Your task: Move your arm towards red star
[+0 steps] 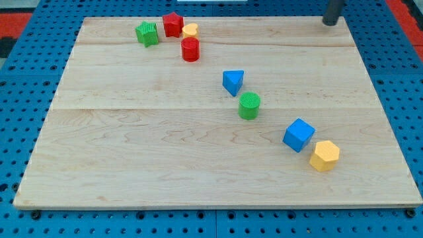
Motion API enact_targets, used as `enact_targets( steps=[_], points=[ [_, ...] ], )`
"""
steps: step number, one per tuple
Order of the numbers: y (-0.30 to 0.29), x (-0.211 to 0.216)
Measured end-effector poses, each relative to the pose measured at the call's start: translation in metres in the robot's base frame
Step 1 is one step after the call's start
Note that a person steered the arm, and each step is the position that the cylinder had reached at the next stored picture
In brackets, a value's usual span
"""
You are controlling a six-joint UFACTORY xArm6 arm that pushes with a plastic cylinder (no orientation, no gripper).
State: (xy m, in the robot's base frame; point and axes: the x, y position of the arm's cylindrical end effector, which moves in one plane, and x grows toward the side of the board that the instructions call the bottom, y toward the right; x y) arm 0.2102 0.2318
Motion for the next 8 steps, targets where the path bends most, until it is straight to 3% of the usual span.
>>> enact_targets(
  steps=[8],
  points=[
    [-0.277, -0.017]
  ],
)
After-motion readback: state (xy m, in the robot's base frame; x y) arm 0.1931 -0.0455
